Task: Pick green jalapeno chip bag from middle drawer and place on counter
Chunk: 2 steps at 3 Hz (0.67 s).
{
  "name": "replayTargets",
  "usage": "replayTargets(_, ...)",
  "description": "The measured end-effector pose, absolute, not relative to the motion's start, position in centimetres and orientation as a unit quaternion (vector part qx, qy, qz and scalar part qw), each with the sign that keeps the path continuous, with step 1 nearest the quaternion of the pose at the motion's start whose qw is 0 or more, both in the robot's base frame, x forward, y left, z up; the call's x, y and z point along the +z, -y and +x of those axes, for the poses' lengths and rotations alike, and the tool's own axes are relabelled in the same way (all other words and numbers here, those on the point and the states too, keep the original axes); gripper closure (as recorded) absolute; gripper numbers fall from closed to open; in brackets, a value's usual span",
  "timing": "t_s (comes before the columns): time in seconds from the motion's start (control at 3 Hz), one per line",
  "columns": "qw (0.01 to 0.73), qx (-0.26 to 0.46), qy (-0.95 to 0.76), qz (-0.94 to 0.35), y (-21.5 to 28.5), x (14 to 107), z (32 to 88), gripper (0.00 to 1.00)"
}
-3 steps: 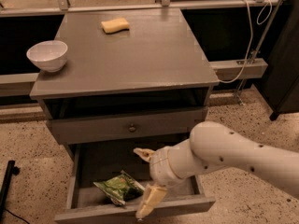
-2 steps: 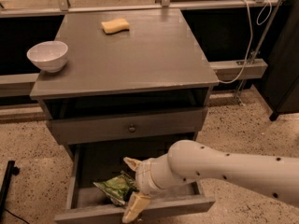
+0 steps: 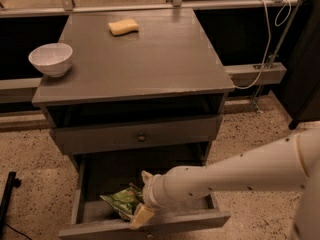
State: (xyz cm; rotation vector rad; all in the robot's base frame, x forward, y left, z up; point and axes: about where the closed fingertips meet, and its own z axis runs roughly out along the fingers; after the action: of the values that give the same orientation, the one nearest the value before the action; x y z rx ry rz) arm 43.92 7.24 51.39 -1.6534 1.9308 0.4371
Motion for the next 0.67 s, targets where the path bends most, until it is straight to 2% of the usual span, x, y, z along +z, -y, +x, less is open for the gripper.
replayTargets(0.33, 0.304, 0.149, -0.731, -0.592, -9.46, 49.10, 47.07, 0.00)
replayTargets(0.67, 0.304, 0.149, -0.731, -0.592, -9.47, 49.09, 47.06, 0.00)
